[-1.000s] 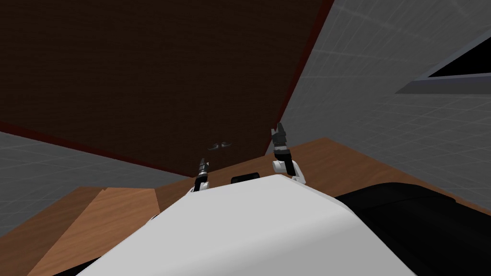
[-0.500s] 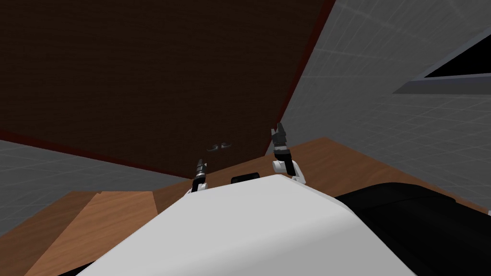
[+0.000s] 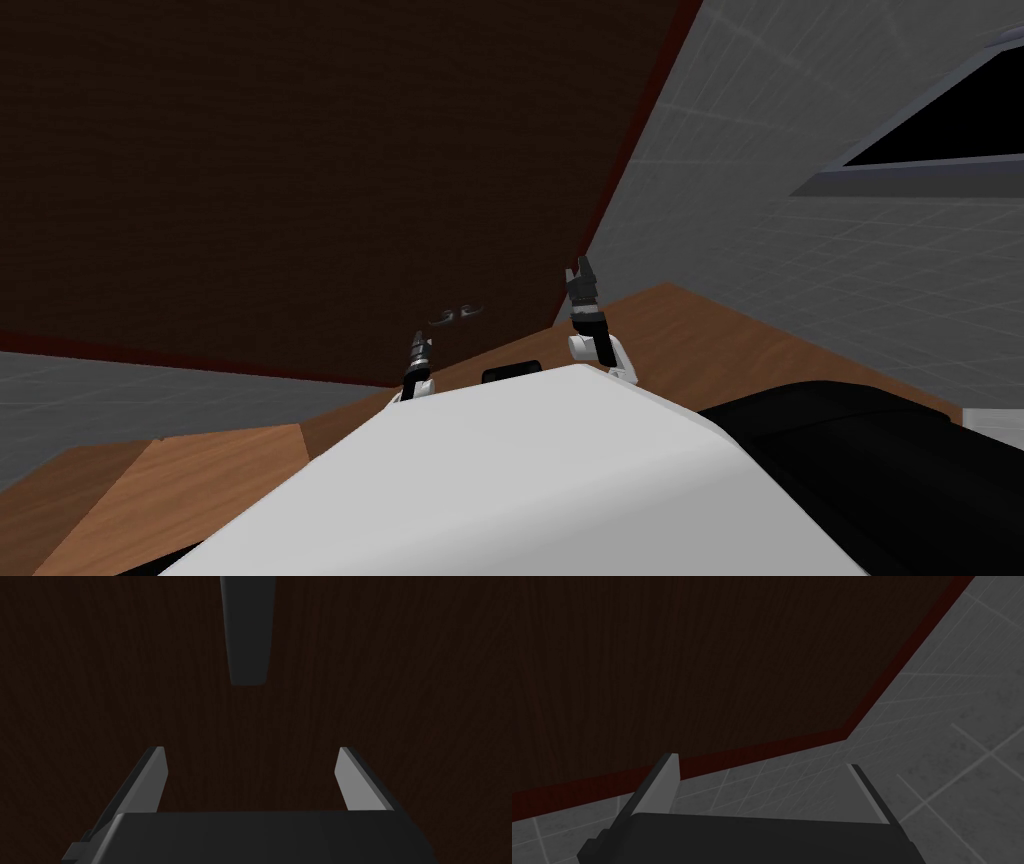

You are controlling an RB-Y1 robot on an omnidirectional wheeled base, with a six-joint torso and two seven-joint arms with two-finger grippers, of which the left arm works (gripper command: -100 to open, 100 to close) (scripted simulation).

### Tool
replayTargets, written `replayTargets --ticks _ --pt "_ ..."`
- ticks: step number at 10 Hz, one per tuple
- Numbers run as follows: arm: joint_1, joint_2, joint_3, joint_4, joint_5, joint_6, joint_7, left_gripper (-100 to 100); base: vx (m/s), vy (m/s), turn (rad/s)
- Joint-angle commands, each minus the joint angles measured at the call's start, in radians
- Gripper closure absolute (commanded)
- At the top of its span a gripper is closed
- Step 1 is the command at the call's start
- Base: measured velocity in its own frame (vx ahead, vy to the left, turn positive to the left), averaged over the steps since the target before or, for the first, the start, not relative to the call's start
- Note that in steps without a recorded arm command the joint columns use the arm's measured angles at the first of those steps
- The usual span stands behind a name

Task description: Pull the door open

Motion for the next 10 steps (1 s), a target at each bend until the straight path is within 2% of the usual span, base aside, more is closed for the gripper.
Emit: replayTargets --ticks 1,2,3,4,5,10 --pt "-0.029 -0.008 -0.014 0.024 0.0 -0.013 0.002 -100 0.149 0.054 -0.091" --pt "-0.029 -0.008 -0.014 0.024 0.0 -0.013 0.002 -100 0.082 0.012 -0.002" --pt "-0.053 -0.031 -0.033 0.016 -0.007 -0.017 0.001 -100 0.109 -0.074 -0.203" --pt "-0.028 -0.02 -0.023 -0.001 -0.003 -0.006 0.001 -100 0.063 -0.04 -0.052" --pt "-0.028 -0.02 -0.023 -0.001 -0.003 -0.006 0.001 100 -0.01 0.008 0.052" --pt "-0.028 -0.02 -0.023 -0.001 -0.003 -0.006 0.001 100 -0.01 0.005 -0.005"
